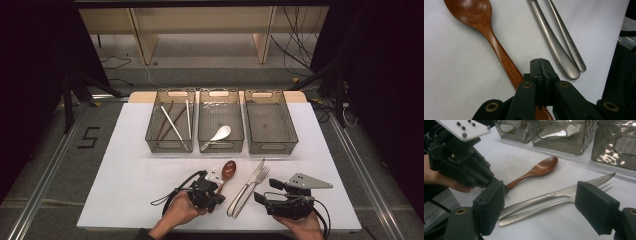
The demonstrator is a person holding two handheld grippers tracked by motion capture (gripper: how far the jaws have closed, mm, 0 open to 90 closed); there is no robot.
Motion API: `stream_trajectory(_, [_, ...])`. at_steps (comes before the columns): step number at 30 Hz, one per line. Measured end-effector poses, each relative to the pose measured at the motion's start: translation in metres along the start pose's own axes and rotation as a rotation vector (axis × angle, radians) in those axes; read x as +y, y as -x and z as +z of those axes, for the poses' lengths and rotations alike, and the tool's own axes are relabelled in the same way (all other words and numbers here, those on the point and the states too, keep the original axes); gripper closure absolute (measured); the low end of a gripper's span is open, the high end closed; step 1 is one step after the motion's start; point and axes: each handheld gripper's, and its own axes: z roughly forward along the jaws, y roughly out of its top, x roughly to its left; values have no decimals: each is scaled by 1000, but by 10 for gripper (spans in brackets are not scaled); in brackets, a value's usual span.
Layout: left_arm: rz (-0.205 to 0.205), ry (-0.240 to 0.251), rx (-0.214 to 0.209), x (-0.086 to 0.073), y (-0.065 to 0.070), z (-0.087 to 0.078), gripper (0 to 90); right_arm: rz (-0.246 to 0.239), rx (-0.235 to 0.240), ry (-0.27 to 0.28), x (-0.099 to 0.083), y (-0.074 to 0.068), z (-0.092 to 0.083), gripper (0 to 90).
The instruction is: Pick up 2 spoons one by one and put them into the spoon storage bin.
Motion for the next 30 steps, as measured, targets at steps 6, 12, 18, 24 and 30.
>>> stream_trajectory(6, [-3, -21, 0, 1, -2, -1, 888, 1, 0, -1, 0, 0, 0, 246])
stream_trajectory(12, [-3, -55, 40, 1, -10, -7, 888, 2, -3, 2, 0, 1, -1, 246])
stream_trajectory(18, [-14, -81, 81, -1, -23, -14, 888, 3, -3, 1, -1, 1, -1, 246])
stream_trajectory(24, [-28, -88, 160, -3, -36, -20, 888, 6, -3, -1, -1, 1, -1, 246])
stream_trajectory(30, [-52, -71, 185, -5, -46, -23, 888, 5, -4, -5, -1, 1, 0, 246])
